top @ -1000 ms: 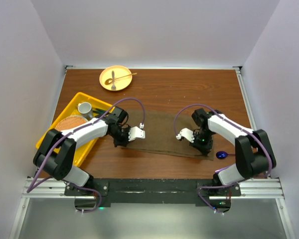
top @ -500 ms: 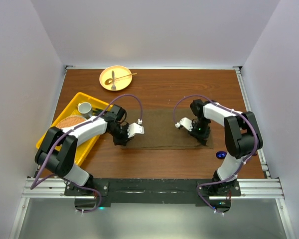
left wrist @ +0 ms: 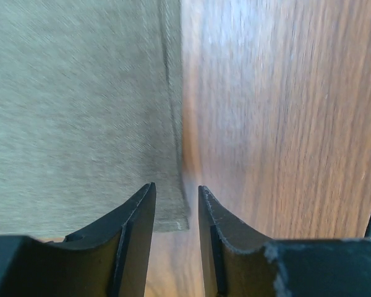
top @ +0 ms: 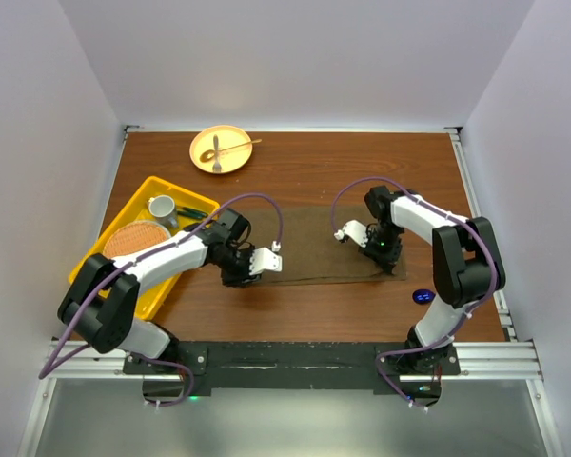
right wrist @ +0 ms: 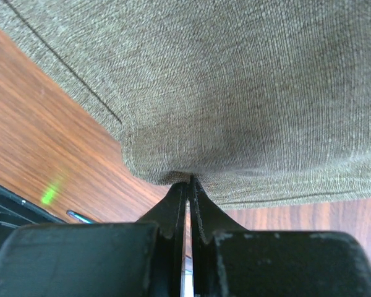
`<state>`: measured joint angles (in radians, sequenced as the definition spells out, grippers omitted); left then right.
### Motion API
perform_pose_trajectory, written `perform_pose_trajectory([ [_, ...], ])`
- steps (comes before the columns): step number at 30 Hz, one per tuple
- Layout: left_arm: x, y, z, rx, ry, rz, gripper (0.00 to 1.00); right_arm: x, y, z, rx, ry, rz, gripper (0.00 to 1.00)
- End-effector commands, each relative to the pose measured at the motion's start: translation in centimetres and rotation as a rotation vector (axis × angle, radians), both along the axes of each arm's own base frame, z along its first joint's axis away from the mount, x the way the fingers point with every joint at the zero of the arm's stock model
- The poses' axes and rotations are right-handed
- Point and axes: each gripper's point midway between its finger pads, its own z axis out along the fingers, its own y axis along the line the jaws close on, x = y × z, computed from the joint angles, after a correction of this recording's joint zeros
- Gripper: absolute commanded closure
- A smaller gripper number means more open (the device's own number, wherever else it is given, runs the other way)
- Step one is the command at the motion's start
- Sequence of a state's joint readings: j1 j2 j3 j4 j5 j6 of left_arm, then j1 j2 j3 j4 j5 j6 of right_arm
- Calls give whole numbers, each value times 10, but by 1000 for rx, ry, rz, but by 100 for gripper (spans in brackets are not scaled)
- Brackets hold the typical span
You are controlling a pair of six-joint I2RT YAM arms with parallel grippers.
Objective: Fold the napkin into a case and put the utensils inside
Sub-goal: Smooth out the rectangle-folded napkin at the center of the board.
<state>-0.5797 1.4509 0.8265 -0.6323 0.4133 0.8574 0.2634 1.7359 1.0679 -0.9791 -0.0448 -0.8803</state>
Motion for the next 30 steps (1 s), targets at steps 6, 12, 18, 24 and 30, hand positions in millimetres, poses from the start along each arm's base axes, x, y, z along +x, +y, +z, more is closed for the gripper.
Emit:
perform_pose_trajectory([
  [6,11,11,-14,68,-93,-11,64,6,6,20,37,-43,20,100],
  [12,8,13,-16,80,-90,-25,83,8,6,21,38,-48,22,100],
  [18,8,10,-11,69,-83,-25,100,9,7,26,42,-50,30,100],
  [24,11,5,4,41,-94,-21,100,12,9,37,50,-67,34,100],
  [30,23,4,23,9,-124,19,100,6,10,62,70,-85,38,100],
])
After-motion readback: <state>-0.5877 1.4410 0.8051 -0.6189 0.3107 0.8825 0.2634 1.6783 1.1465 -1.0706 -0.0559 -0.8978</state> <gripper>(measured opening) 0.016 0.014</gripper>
